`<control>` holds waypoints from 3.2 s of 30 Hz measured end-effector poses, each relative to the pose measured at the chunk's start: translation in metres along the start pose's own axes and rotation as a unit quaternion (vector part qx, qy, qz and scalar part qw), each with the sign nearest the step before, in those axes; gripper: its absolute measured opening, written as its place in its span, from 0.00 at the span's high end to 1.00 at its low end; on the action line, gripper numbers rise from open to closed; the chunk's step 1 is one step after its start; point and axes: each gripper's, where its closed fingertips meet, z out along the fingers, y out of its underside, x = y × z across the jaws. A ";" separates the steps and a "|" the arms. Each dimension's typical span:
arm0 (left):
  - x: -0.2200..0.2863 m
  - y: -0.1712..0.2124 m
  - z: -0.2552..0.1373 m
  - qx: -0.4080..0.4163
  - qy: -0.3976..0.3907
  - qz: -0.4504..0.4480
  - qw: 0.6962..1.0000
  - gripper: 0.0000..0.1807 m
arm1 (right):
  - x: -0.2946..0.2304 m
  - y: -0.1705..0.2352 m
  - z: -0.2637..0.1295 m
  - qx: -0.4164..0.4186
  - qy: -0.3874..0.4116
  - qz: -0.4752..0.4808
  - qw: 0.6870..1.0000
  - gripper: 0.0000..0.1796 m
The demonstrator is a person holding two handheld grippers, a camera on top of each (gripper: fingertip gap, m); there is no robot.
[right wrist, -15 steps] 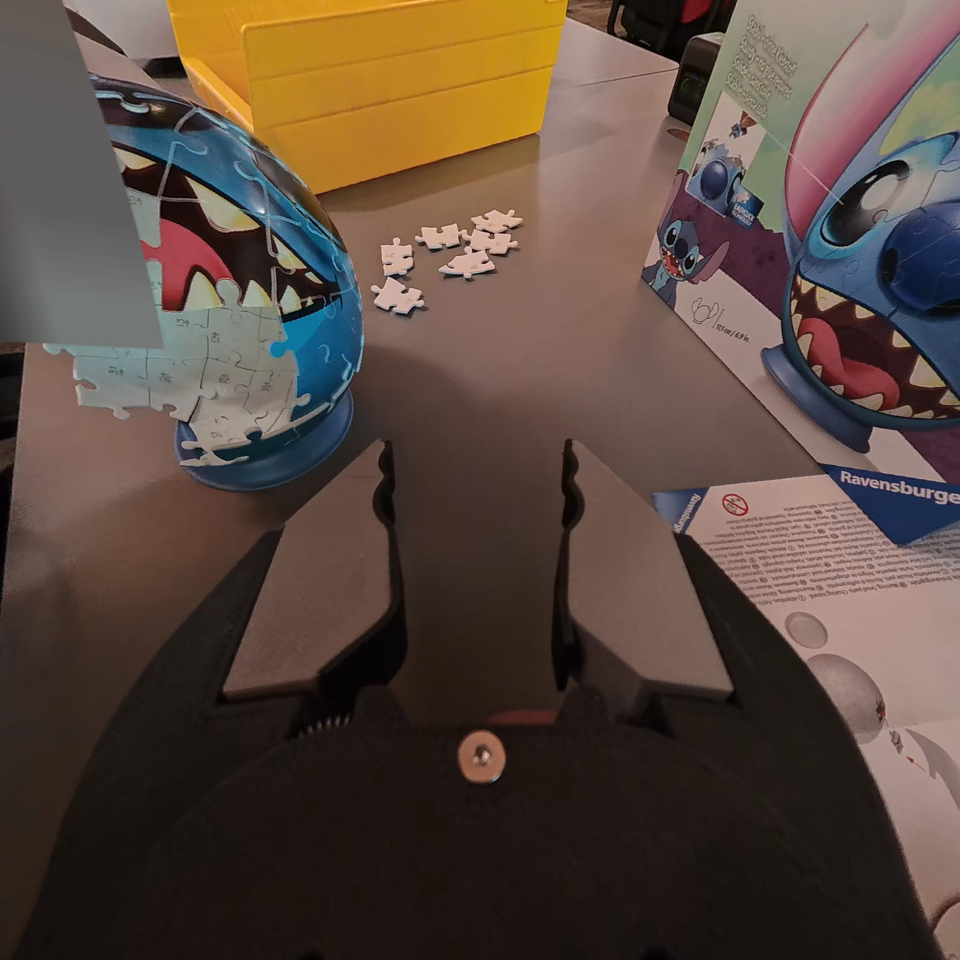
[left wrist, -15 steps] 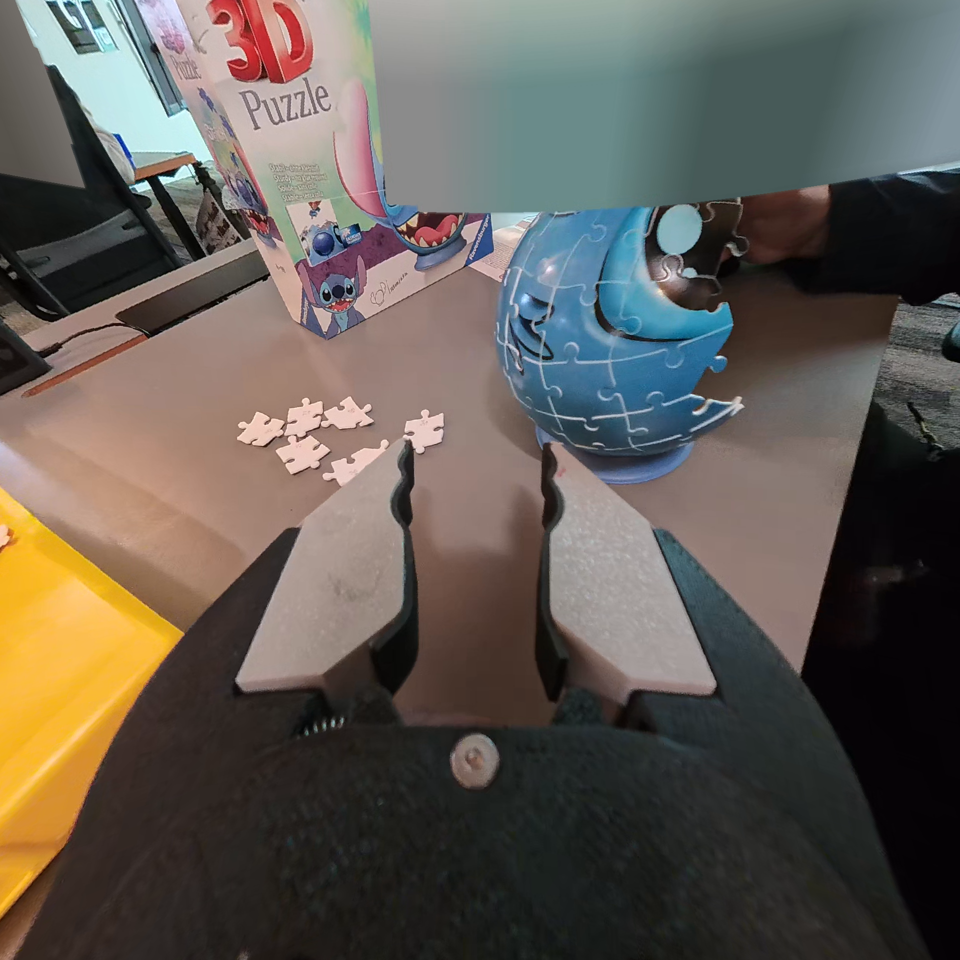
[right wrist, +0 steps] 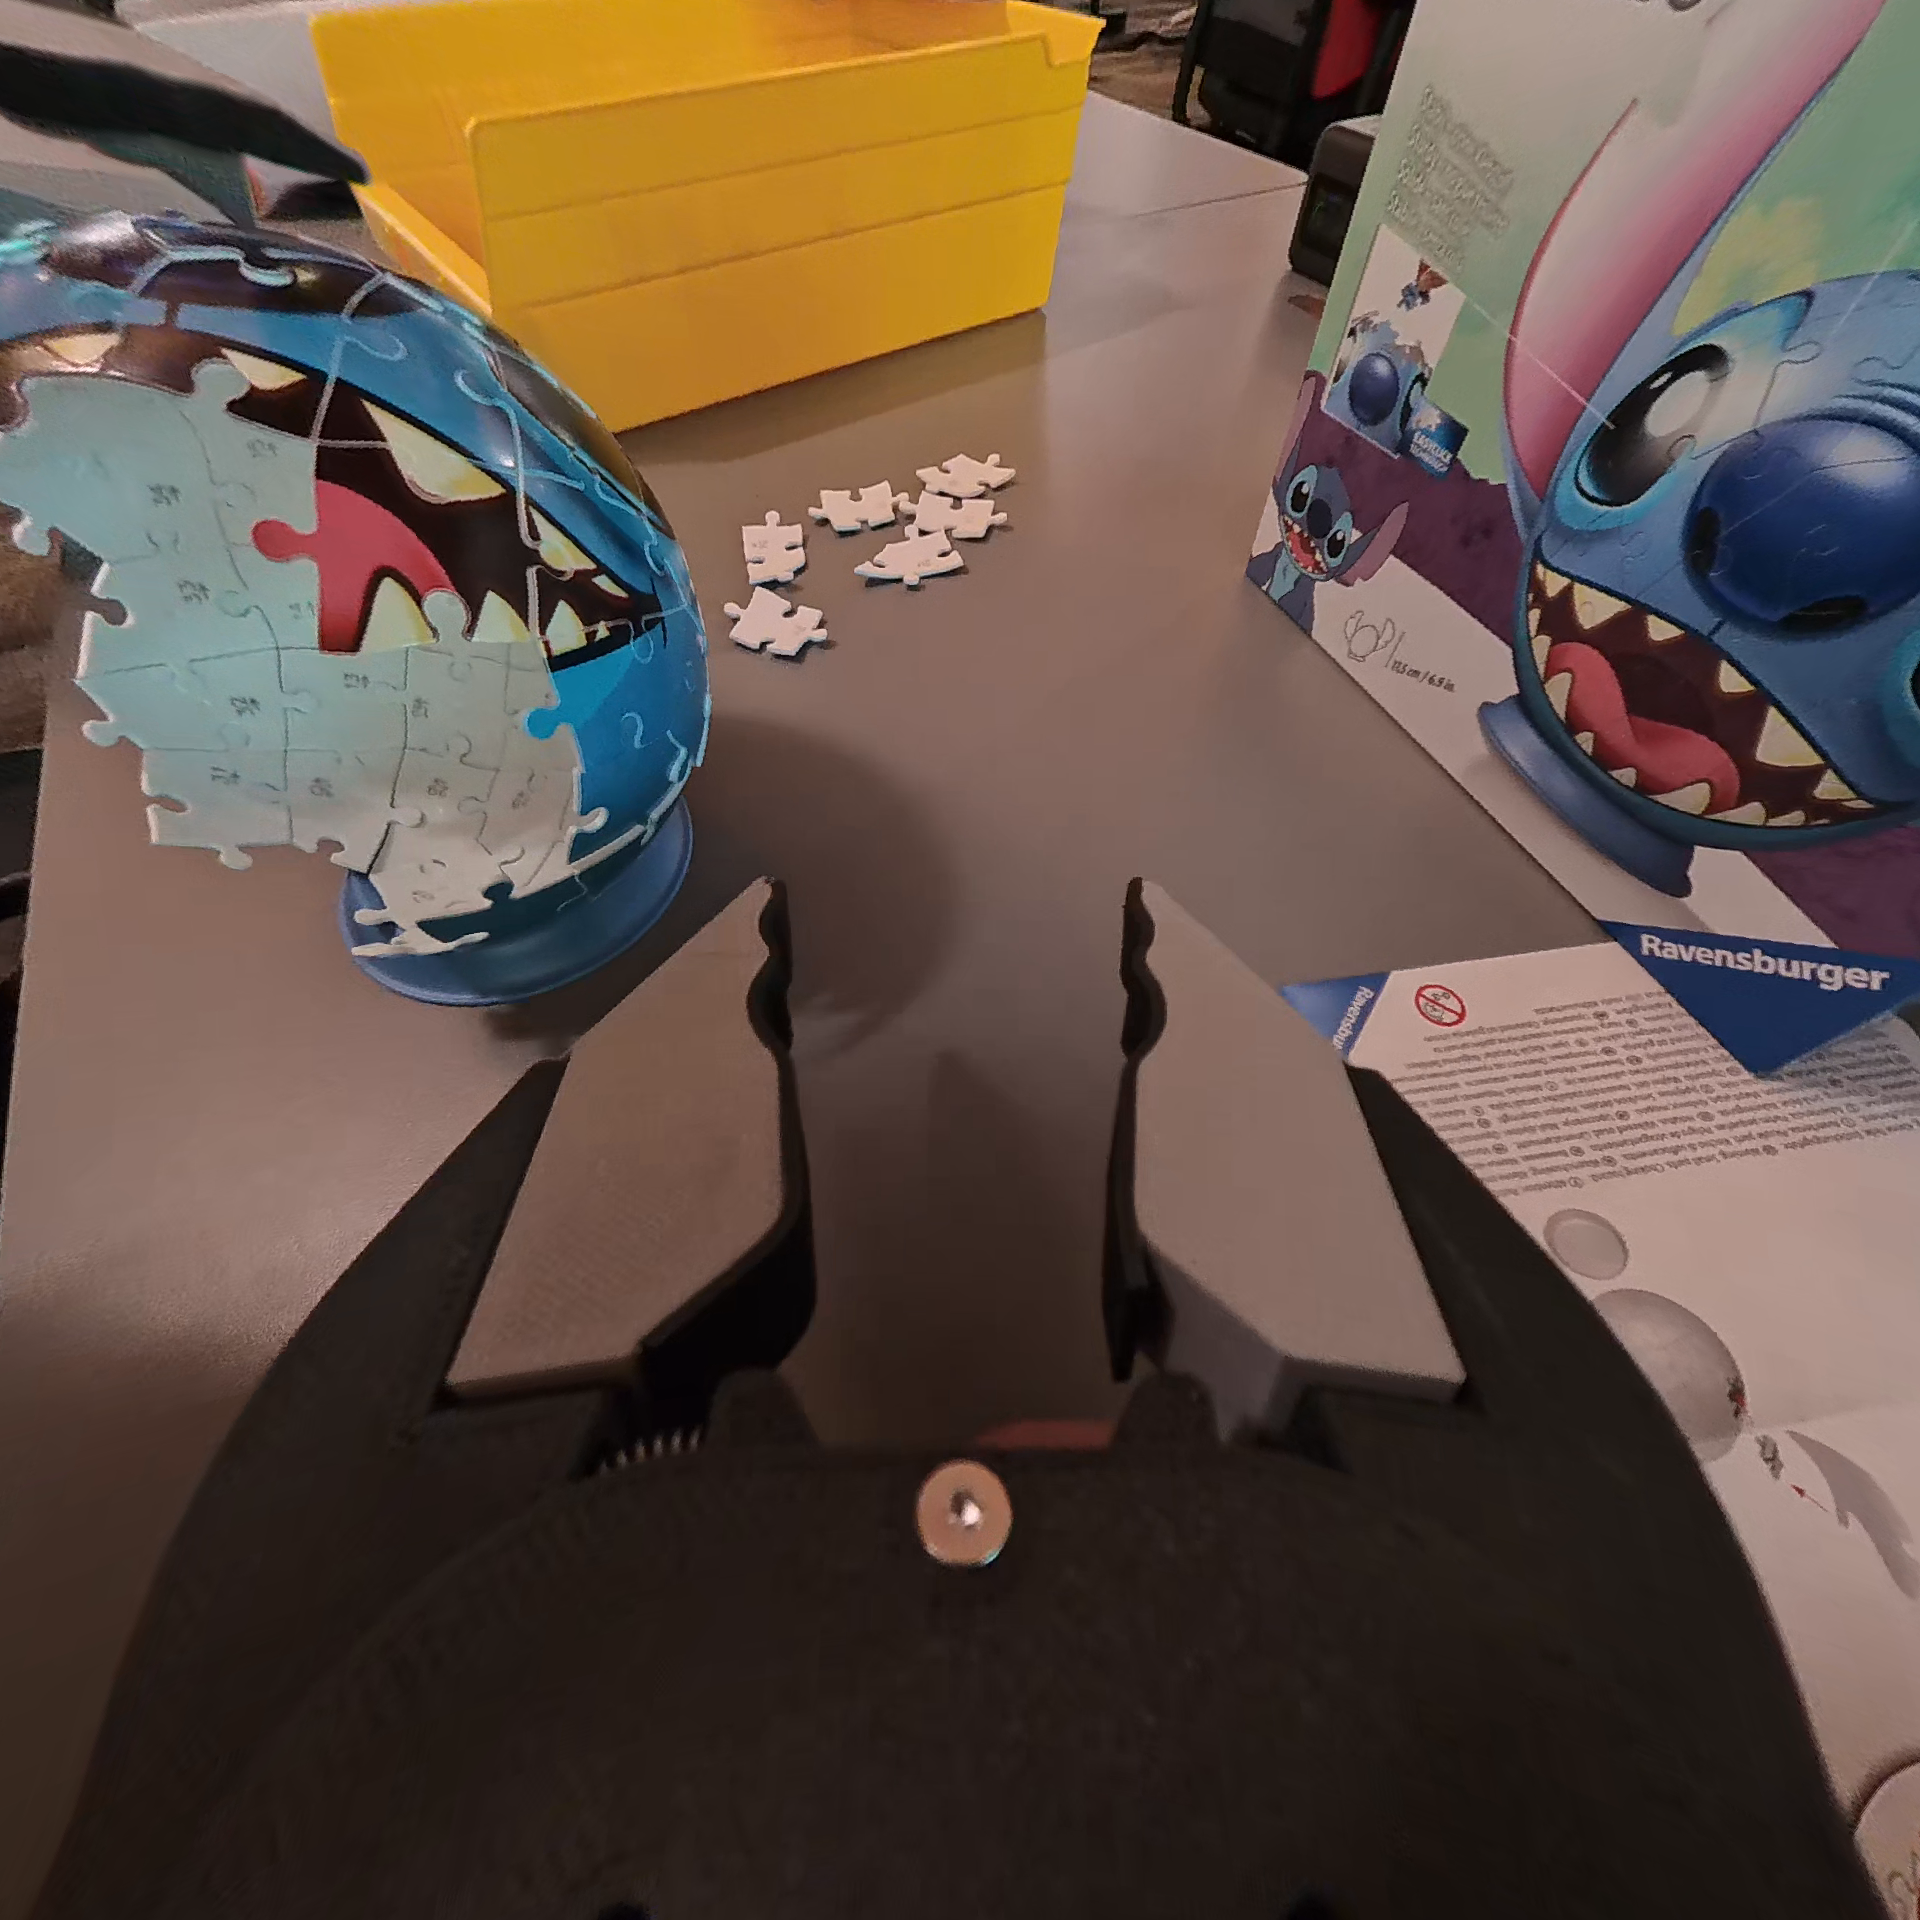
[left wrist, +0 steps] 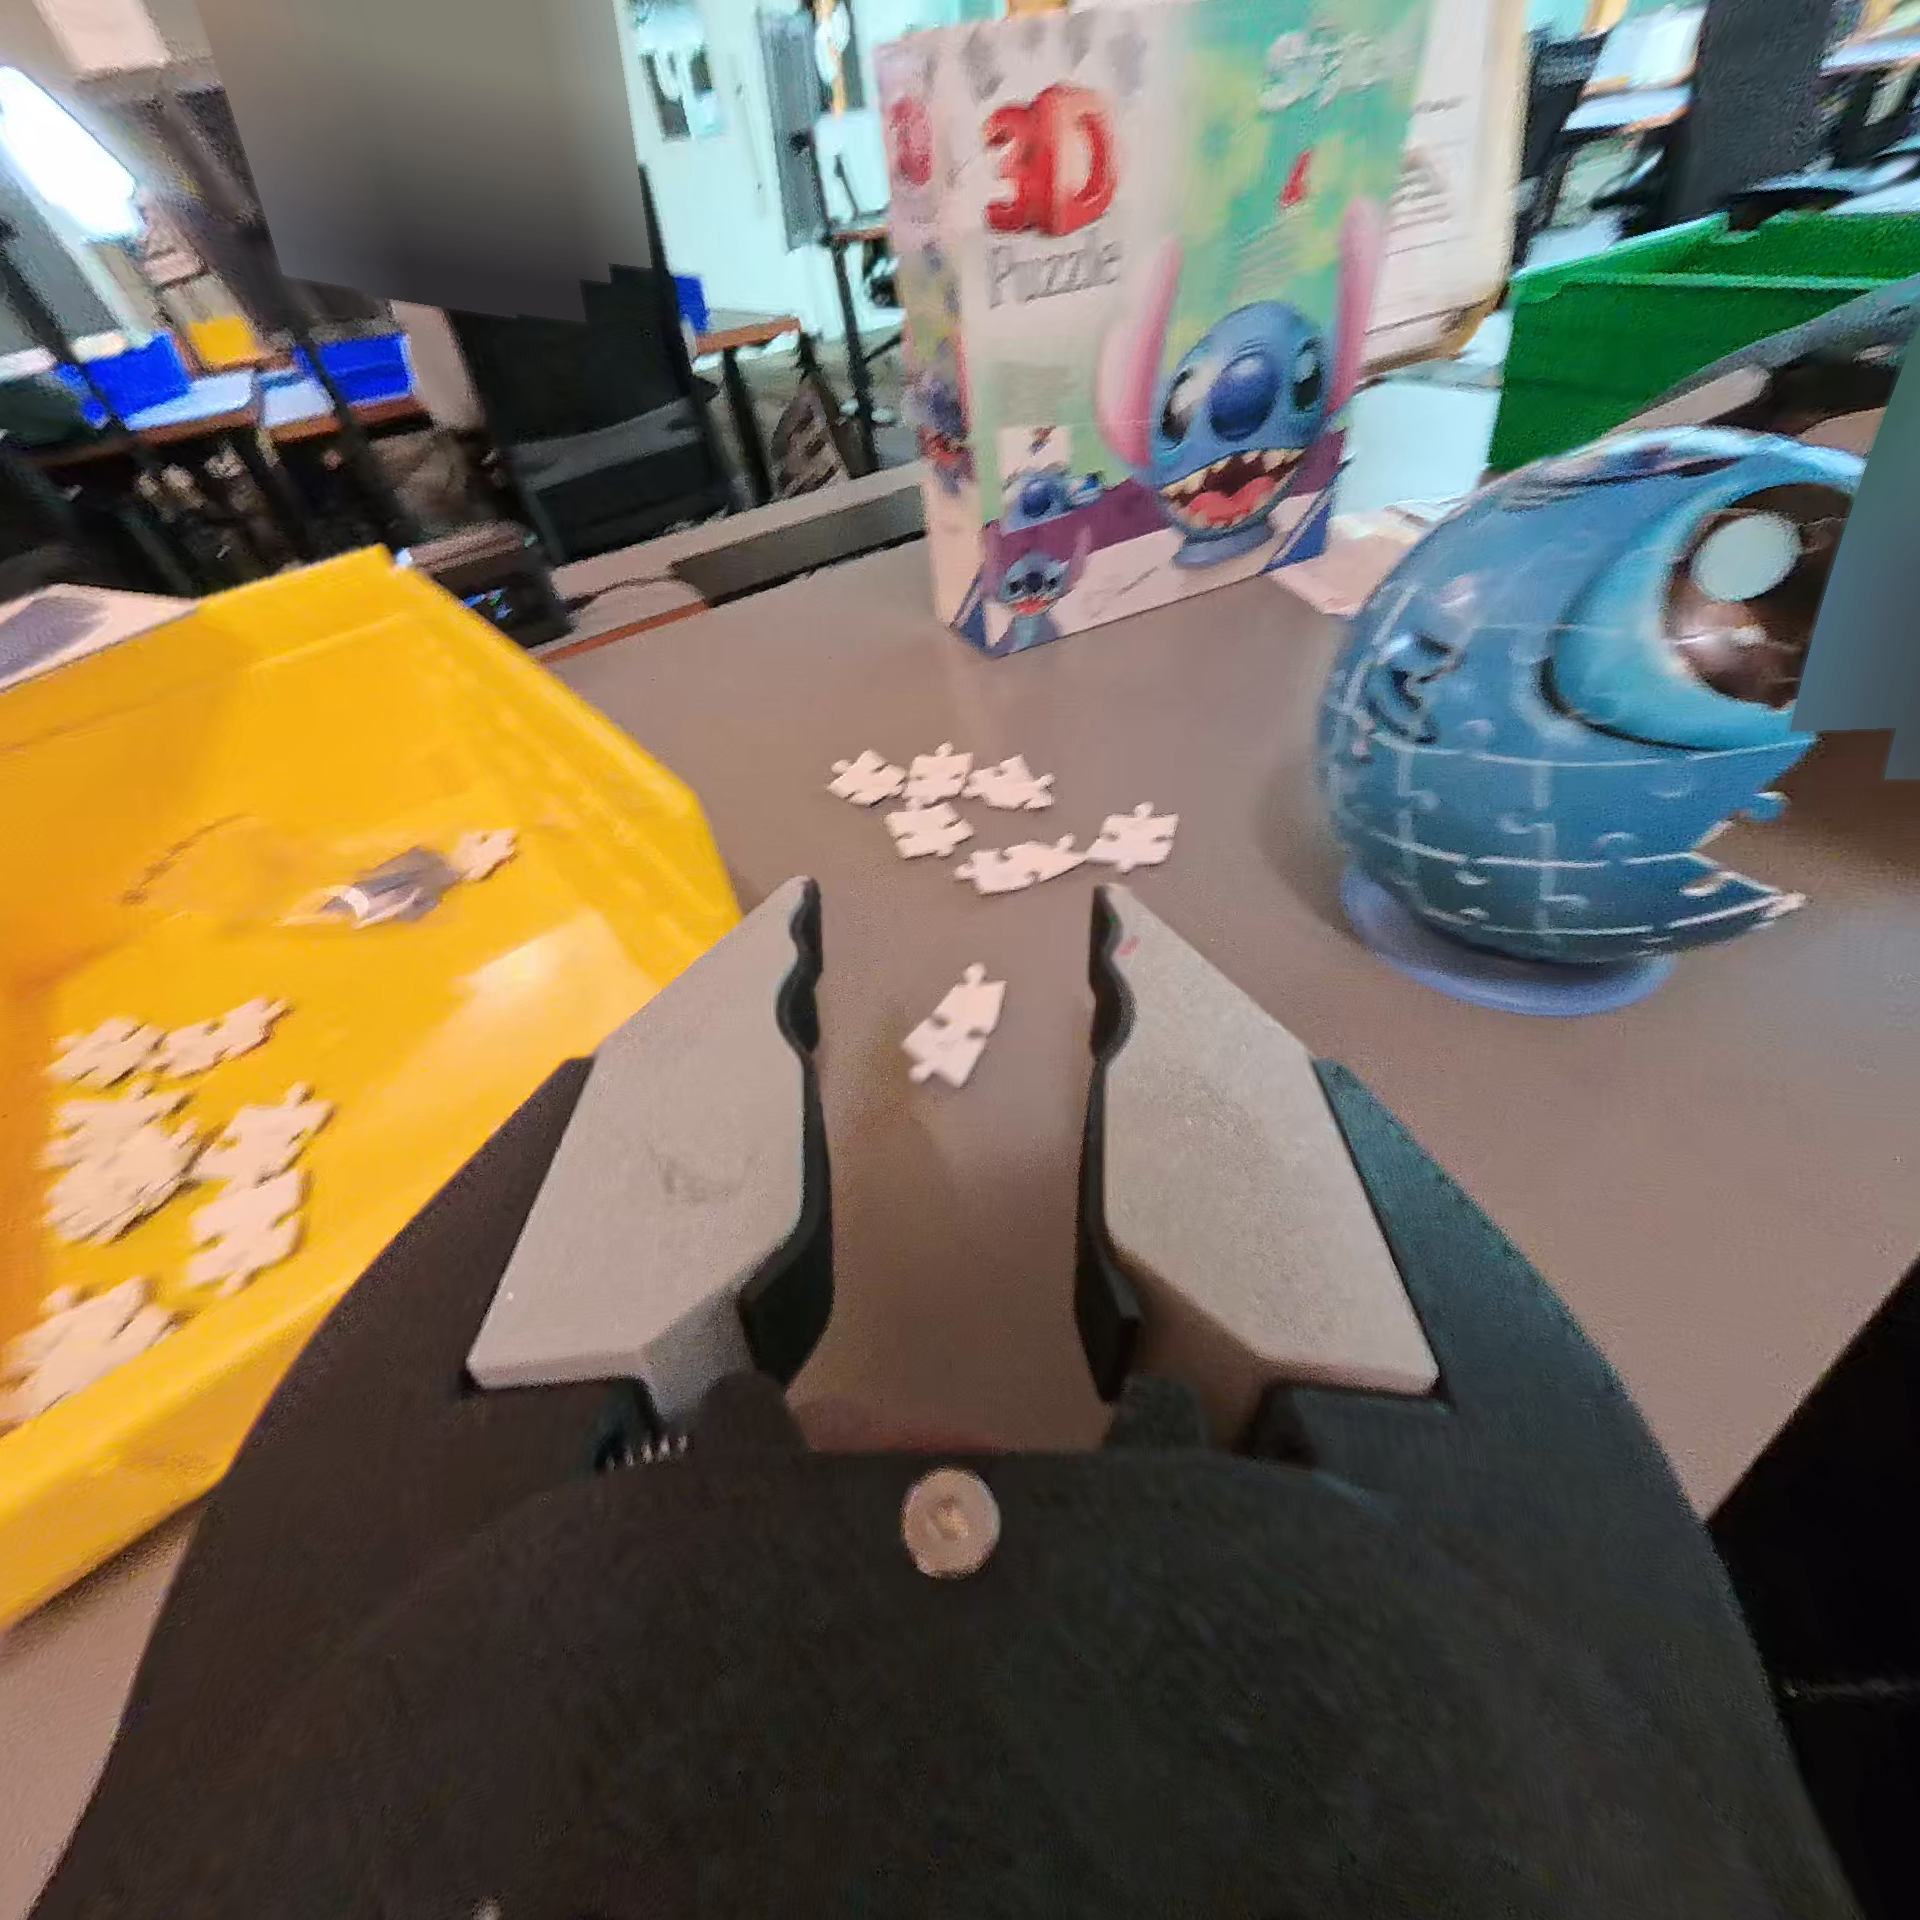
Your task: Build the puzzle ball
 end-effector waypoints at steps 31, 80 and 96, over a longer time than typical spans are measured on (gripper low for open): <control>0.025 0.079 0.017 -0.218 0.028 0.087 0.972 0.68 | -0.012 0.006 0.007 -0.025 -0.011 -0.027 0.999 0.65; -0.173 -0.043 0.058 -0.191 0.006 0.054 0.980 0.71 | 0.024 -0.024 -0.006 0.079 0.070 -0.018 0.994 0.69; -0.217 0.083 0.152 -0.447 0.031 0.120 0.886 0.75 | 0.033 -0.025 -0.007 0.088 0.086 -0.003 0.992 0.69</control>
